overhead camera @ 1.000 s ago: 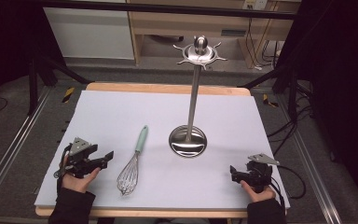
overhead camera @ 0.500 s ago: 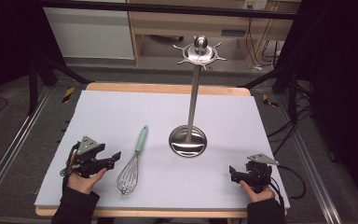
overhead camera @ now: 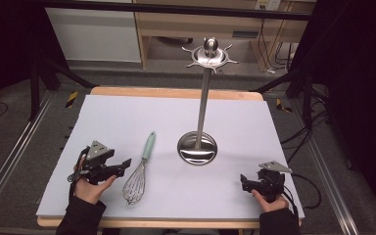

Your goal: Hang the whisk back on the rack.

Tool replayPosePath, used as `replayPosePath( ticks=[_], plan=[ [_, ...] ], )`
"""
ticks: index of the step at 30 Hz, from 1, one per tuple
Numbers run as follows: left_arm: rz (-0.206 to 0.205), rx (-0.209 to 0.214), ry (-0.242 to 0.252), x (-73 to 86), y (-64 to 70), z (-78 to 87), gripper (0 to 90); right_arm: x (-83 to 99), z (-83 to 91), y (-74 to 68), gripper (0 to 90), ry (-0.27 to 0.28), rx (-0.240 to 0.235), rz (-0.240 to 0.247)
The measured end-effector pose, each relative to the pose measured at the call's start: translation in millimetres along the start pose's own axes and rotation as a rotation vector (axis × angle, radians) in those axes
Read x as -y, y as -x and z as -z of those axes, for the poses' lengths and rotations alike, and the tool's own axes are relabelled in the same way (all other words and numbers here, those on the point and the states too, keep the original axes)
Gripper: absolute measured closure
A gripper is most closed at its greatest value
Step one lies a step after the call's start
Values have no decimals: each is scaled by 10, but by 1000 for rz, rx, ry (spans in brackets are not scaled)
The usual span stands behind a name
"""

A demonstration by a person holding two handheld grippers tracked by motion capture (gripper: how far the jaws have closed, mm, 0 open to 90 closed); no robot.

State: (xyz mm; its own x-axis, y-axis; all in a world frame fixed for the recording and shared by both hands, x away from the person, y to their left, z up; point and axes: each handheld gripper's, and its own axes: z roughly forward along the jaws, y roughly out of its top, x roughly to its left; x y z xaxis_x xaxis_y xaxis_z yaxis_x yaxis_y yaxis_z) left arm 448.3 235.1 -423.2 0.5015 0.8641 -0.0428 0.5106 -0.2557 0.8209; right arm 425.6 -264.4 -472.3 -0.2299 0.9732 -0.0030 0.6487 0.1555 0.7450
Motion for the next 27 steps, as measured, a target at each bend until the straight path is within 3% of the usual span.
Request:
replayPosePath(
  ticks=[27],
  plan=[
    [-52, 35, -66, -351, 161, -143, 268, 10, -29, -2, 70, -10, -6, 10]
  ],
)
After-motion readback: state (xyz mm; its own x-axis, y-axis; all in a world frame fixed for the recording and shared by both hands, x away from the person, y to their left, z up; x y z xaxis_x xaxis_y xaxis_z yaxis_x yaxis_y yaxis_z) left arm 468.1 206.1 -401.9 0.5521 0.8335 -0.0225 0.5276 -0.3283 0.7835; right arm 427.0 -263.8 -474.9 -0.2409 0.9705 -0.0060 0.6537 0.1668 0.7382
